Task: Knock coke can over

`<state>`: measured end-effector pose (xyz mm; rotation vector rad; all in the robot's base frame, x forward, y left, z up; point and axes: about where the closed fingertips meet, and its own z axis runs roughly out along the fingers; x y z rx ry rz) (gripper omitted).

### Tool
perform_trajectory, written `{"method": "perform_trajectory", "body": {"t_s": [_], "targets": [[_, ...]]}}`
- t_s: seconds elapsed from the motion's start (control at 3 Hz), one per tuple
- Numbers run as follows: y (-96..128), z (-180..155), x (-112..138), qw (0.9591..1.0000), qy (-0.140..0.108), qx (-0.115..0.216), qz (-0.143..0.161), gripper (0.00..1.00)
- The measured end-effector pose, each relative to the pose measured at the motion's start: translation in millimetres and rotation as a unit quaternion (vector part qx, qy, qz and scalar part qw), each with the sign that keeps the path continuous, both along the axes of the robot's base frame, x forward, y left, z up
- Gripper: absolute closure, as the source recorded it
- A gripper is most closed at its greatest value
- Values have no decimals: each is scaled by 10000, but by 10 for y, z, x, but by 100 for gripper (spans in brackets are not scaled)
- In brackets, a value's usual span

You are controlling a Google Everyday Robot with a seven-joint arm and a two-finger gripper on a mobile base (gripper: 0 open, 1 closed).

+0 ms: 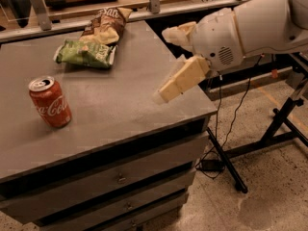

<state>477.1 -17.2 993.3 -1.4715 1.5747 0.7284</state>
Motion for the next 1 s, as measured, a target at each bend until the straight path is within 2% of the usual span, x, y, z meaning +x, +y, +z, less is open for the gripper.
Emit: {"method": "perform_trajectory", "body": {"t_s": [0.33, 0.67, 1.0], "targets": [[257, -185, -33, 9991, 146, 288, 269, 0], [737, -433, -40, 9936, 338, 854, 654, 0], [1164, -694, 49, 9875, 408, 1213, 916, 0]]}}
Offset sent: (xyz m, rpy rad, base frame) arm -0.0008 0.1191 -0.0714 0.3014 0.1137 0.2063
